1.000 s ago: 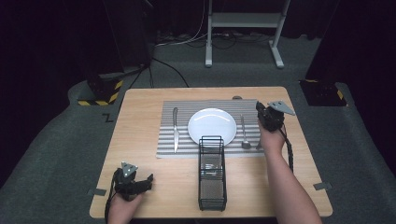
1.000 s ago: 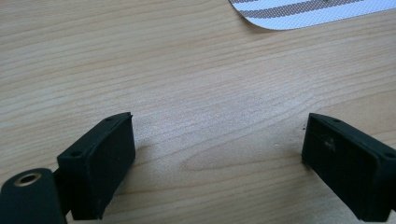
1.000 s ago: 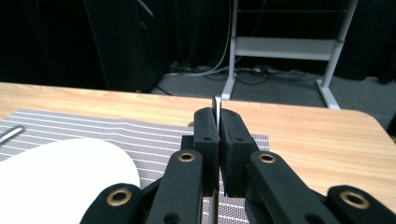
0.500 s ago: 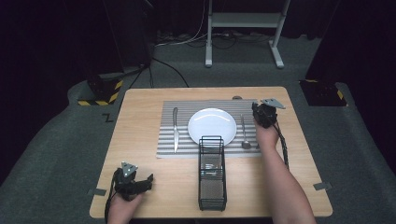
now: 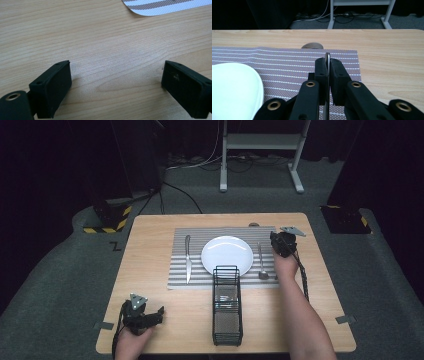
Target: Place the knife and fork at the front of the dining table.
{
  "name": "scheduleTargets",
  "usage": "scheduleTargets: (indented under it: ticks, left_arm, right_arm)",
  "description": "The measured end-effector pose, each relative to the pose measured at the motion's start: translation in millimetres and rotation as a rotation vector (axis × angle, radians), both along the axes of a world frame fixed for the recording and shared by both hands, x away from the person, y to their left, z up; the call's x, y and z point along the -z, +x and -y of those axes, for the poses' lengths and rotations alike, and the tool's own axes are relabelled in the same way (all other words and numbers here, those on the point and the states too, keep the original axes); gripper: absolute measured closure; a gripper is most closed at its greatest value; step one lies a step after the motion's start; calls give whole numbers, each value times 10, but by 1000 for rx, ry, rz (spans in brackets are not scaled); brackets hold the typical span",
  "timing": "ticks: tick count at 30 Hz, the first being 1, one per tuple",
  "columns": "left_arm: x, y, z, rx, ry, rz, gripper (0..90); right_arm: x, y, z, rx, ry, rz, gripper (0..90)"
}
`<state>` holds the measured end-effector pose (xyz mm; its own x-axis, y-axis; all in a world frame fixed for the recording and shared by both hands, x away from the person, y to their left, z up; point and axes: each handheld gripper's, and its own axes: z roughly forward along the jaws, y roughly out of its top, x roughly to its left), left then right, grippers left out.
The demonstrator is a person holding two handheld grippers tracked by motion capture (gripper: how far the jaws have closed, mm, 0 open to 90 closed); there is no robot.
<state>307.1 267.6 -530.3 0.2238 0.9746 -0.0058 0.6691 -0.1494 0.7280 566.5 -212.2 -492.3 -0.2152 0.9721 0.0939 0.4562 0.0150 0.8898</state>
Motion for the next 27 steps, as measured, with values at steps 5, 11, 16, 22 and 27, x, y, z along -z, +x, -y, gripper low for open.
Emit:
scheduleTargets:
  ticks: [5,11,16,22,27]
  left_arm:
    - [0,0,-1,0,-1,0,94]
    - [0,0,-1,3,-1,0,93]
    - [0,0,0,4,0,1,94]
    - [0,-1,0,4,0,1,95]
    - [0,-1,0,4,-1,1,95]
  right_arm:
    - [-2,11,-23,-1,-5,-16,847]
    - [2,-1,-5,16,11,-26,754]
    - [-79,-56,16,16,1,-11,771]
    - [-205,-199,31,-10,-47,7,865]
    - [-151,-368,127,-35,-143,-40,899]
